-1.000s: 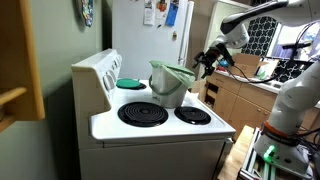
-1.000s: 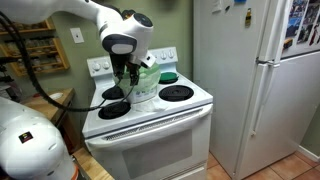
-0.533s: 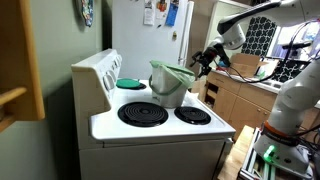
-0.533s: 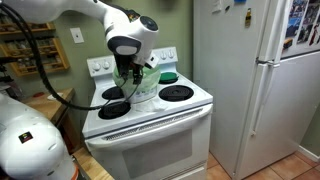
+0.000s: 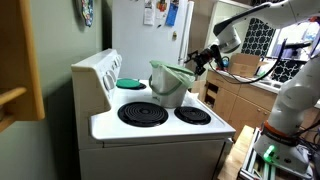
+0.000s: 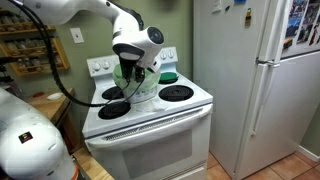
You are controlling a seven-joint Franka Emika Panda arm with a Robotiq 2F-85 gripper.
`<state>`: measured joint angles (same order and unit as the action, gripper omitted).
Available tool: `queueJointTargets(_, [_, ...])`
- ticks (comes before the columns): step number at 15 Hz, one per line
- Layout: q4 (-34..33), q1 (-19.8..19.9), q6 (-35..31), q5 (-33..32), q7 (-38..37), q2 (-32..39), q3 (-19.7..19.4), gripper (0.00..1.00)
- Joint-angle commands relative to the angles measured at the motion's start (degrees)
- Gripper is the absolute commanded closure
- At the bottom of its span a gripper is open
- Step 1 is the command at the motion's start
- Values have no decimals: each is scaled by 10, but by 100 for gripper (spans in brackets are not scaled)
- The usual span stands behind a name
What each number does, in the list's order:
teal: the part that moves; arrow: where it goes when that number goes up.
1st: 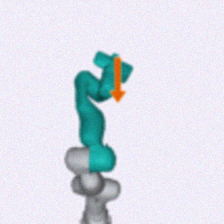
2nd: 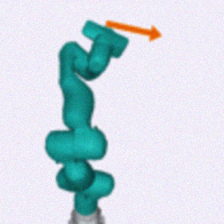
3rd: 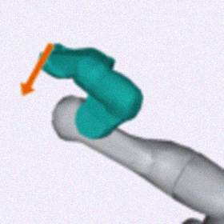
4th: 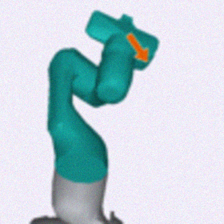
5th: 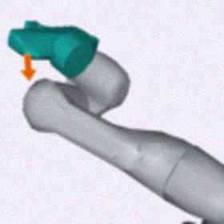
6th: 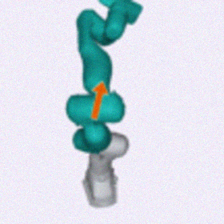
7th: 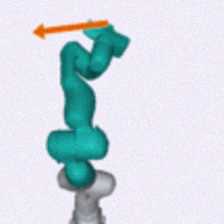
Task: Open the lid on the bin and put the paper towel into it then close it
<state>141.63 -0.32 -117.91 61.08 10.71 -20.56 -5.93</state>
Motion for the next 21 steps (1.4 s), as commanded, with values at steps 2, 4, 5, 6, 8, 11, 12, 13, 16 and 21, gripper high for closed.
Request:
queueJointTargets(2, [-20,10,7,64,60,45,0,0])
queueJointTargets(4, [-27,12,14,87,79,58,0,0])
queueJointTargets(5, [-31,14,15,95,88,65,1,0])
queueJointTargets(6, [-34,15,17,101,95,71,1,0])
queueJointTargets(8, [-38,17,19,111,108,77,2,0])
queueJointTargets(11, [-41,22,17,108,107,70,5,0])
queueJointTargets(12, [-42,23,18,107,104,64,5,0])
queueJointTargets(13, [-43,25,19,104,101,59,4,0])
queueJointTargets(16, [-48,31,21,97,95,45,3,0])
queueJointTargets(21, [-67,40,32,105,89,34,-1,0])
